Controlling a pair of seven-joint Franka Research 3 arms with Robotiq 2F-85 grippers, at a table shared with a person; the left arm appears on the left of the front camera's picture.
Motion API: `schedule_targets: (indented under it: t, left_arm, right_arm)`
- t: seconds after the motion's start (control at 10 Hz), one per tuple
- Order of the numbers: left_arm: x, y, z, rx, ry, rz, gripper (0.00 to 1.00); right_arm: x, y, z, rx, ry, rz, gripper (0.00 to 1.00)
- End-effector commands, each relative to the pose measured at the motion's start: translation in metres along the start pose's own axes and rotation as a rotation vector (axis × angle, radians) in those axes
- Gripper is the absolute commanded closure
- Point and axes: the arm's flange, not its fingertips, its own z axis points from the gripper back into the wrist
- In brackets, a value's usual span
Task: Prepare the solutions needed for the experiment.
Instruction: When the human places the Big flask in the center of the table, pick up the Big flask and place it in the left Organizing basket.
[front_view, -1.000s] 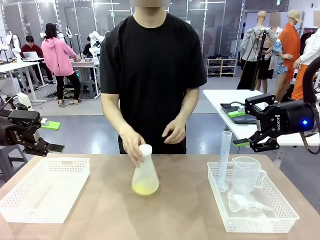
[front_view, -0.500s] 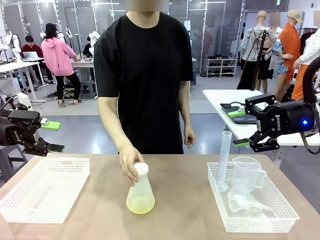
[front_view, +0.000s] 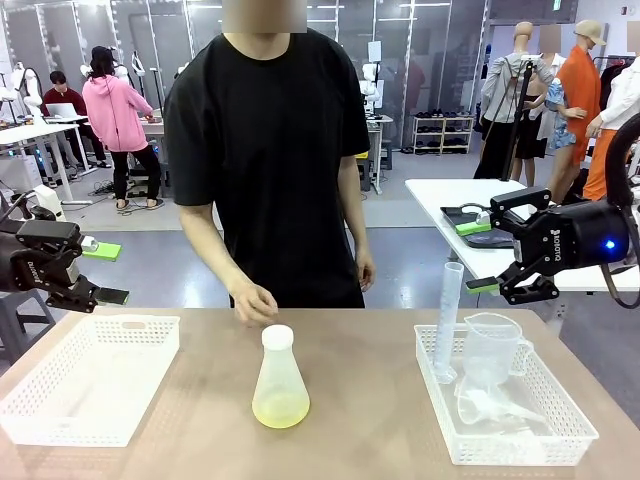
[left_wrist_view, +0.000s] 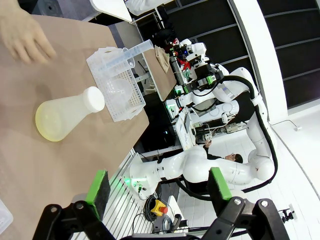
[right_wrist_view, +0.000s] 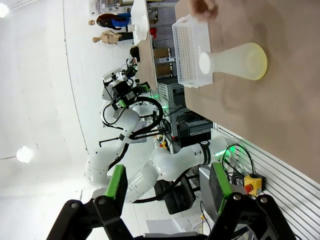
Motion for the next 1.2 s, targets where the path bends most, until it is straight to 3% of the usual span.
schedule_targets:
  t: [0.0,0.8,1.1]
  left_arm:
    - [0.002,-0.001,-0.002,-0.028,-0.016,-0.007,0.00]
    - [0.000,0.000,0.000,0.000,0.000,0.000,0.00]
    - [0.027,0.010,-0.018,0.023,0.012,-0.112,0.00]
  right_arm:
    - [-0.001,0.002,0.000,0.010,-0.001,0.004,0.17]
    - [-0.001,0.002,0.000,0.010,-0.001,0.004,0.17]
    - [-0.001,0.002,0.000,0.010,-0.001,0.004,0.17]
